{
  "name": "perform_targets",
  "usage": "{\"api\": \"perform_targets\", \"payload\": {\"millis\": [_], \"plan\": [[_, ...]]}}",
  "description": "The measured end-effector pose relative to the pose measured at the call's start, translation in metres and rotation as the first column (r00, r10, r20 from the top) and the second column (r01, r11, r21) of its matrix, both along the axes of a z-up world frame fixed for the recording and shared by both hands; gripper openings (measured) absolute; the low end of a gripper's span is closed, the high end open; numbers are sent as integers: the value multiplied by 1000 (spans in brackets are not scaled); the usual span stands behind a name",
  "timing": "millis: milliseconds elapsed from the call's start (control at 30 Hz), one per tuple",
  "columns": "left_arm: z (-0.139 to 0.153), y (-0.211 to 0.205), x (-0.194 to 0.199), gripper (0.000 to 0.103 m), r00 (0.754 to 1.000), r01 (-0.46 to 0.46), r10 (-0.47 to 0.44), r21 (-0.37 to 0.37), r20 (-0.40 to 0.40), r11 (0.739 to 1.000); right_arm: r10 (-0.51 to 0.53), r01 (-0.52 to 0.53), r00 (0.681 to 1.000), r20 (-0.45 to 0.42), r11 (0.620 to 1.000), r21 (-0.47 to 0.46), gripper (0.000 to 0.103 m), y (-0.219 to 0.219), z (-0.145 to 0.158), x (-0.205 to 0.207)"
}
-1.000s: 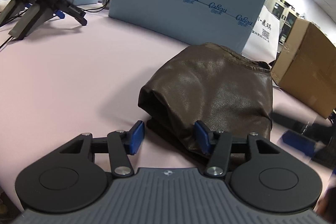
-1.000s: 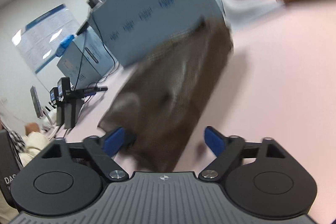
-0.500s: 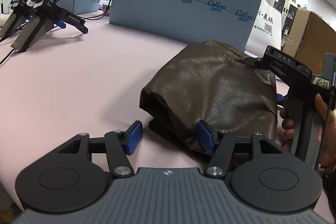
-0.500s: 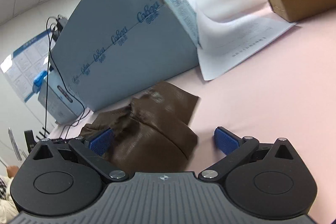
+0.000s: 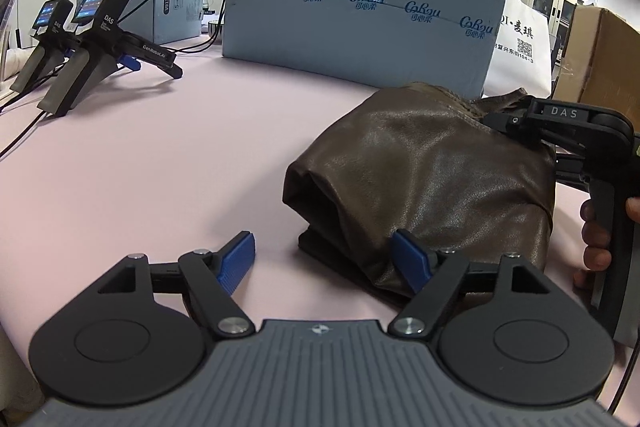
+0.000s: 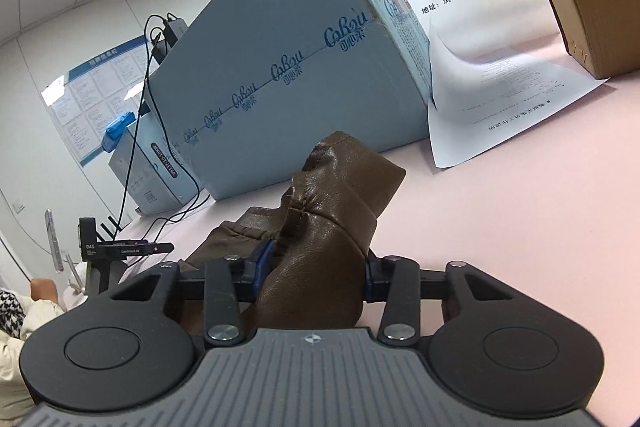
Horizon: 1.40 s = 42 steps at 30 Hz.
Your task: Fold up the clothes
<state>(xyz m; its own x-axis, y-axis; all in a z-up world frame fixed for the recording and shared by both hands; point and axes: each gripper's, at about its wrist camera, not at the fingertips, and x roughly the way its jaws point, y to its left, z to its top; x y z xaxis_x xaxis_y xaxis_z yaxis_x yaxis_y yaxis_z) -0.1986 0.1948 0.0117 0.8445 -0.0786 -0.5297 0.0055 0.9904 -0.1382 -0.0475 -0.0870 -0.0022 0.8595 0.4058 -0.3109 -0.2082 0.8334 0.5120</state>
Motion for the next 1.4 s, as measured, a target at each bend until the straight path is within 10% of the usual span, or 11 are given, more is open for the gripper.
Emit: {"api": "perform_targets", "payload": {"millis": [433,700,1100,1400], "plan": [[-1,1,5,85,1000,11,-11,-1,4,1000,-175,173,974,-142,985,-26,33,6,-4,-19],[2,0,14,102,996,69,-70,-29,-48,997,-259,292,951,-169,932,213,21,-26,14,-92],[8,-22,15,103,984,151,-147,30,-104,988,-610,615,774,-172,656,438,17,-77,-42,-201],[29,-42,13,103,968,227,-224,14,-114,974,-696,699,708,-120,665,263,29,-62,-37,-199]]}}
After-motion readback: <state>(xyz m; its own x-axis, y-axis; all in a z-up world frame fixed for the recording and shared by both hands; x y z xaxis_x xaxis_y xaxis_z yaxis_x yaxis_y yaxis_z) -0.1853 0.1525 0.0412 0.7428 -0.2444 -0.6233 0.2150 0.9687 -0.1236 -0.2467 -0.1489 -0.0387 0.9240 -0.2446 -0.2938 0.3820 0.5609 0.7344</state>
